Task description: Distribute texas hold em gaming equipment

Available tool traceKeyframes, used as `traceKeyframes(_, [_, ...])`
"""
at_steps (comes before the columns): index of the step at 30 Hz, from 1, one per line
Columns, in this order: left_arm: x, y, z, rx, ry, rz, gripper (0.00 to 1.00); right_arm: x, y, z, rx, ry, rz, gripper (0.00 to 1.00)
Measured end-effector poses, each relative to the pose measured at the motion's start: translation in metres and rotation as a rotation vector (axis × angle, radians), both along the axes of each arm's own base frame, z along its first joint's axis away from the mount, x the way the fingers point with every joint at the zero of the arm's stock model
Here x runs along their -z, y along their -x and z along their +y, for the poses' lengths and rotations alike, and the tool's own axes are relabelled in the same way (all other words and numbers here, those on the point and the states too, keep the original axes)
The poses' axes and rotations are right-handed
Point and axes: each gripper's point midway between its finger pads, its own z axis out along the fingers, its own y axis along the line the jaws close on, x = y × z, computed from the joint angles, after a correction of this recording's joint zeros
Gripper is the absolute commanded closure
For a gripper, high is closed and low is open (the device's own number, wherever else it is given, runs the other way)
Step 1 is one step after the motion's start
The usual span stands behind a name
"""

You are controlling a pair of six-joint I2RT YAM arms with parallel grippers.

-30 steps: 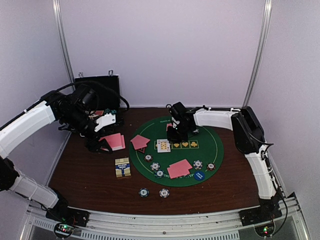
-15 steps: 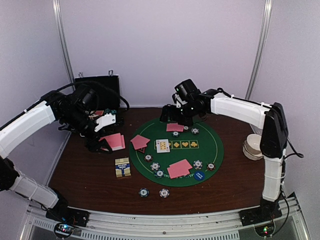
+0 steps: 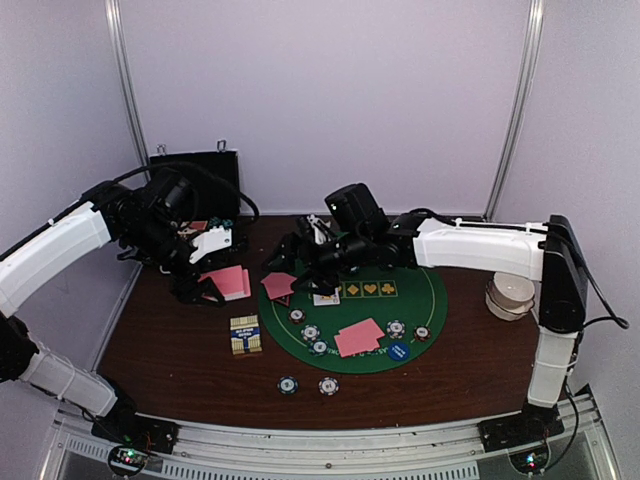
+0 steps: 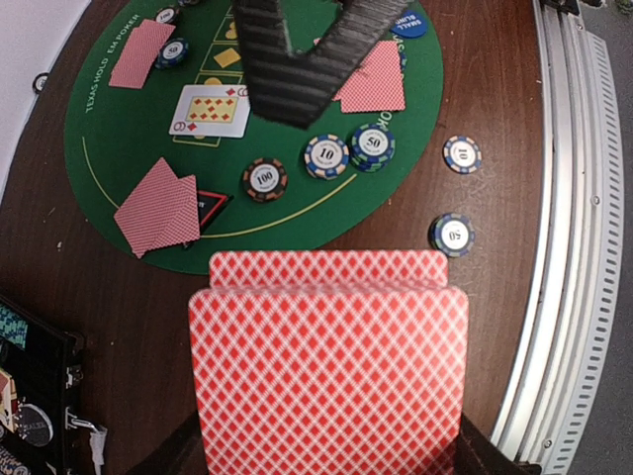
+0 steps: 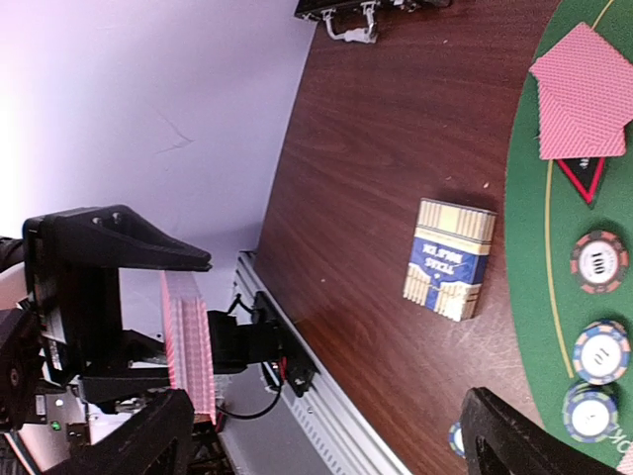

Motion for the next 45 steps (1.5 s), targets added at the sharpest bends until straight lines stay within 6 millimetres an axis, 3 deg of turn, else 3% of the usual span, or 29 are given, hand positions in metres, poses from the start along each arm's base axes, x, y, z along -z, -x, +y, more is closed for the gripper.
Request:
traceKeyframes(8, [0.000, 0.000, 0.000, 0.013, -0.002, -0.008, 1.00, -0.016, 0.012, 0.028, -0.039, -0.174, 0.100, 0.07])
traceKeyframes(19, [-0.001, -0.001, -0.001, 0.016, 0.000, -0.014, 1.00, 0.007, 0.036, 0.062, -0.121, -0.201, 0.206, 0.10])
traceKeyframes(31, [-0.001, -0.001, -0.001, 0.016, 0.002, -0.015, 1.00, -0.008, 0.036, 0.089, -0.161, -0.302, 0.229, 0.14])
traceKeyframes(38, [-0.001, -0.001, -0.001, 0.016, 0.000, -0.013, 1.00, 0.009, 0.041, 0.095, -0.178, -0.286, 0.272, 0.21])
traceKeyframes(45, [0.000, -0.001, -0.001, 0.016, 0.000, -0.012, 1.00, 0.008, 0.036, 0.092, -0.188, -0.288, 0.263, 0.27])
